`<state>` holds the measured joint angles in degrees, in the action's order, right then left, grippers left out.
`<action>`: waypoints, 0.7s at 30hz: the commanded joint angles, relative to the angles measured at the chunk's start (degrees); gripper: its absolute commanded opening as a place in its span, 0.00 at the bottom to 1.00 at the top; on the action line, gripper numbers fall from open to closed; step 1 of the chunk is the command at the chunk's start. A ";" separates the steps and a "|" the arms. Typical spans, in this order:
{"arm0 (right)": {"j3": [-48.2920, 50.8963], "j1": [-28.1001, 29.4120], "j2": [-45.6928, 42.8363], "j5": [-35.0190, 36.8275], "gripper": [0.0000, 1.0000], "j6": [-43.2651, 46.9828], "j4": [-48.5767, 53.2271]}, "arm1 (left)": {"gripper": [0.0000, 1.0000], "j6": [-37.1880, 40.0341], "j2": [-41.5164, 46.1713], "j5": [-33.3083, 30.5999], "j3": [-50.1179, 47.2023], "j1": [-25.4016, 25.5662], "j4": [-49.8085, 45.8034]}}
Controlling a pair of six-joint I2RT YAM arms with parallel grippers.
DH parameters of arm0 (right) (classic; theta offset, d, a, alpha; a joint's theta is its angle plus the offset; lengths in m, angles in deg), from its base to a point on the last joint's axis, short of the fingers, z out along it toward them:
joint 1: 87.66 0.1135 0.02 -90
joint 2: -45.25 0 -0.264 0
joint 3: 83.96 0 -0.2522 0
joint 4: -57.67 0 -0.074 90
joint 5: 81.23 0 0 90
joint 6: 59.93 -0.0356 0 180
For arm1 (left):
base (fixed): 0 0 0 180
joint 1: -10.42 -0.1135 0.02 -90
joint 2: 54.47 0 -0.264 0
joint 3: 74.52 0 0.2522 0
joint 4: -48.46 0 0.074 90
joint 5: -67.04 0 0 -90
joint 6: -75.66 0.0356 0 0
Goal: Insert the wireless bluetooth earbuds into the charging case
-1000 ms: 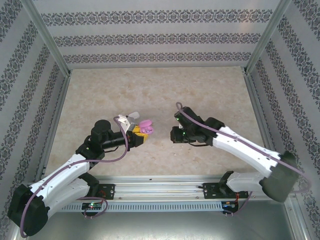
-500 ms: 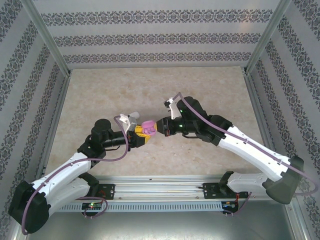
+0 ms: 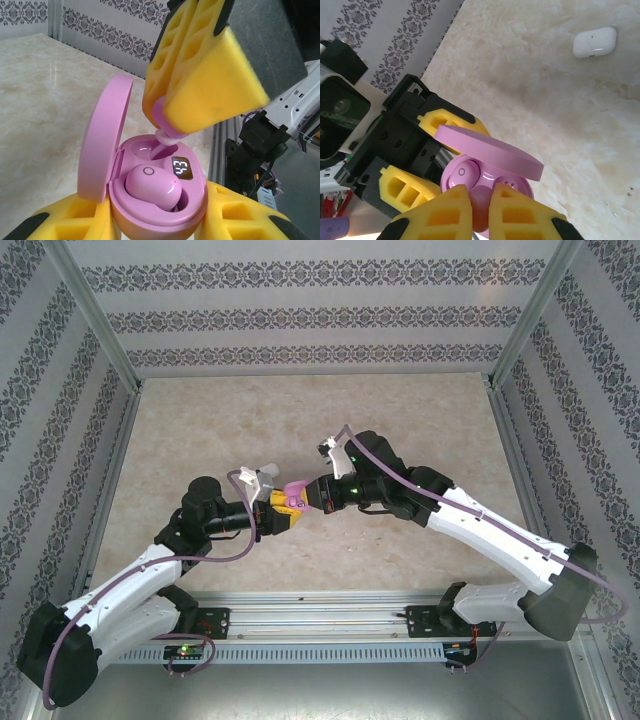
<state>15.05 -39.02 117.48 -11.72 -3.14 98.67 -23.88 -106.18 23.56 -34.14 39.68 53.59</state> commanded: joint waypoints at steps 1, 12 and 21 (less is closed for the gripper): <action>-0.55 0.61 0.88 -0.60 0.10 2.29 2.06 | 0.02 -1.14 0.61 1.53 1.55 0.47 3.56; -2.06 0.59 2.53 -0.67 0.16 4.35 5.76 | 0.02 -1.31 -0.33 2.33 2.91 0.46 3.89; -4.36 0.58 4.06 -0.44 0.27 4.67 7.35 | 0.02 -1.34 -0.44 2.68 3.30 0.50 3.56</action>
<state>12.17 -39.02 120.38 -11.90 0.51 103.37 -24.69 -107.16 24.42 -33.49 39.68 53.50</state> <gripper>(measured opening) 0.264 0.340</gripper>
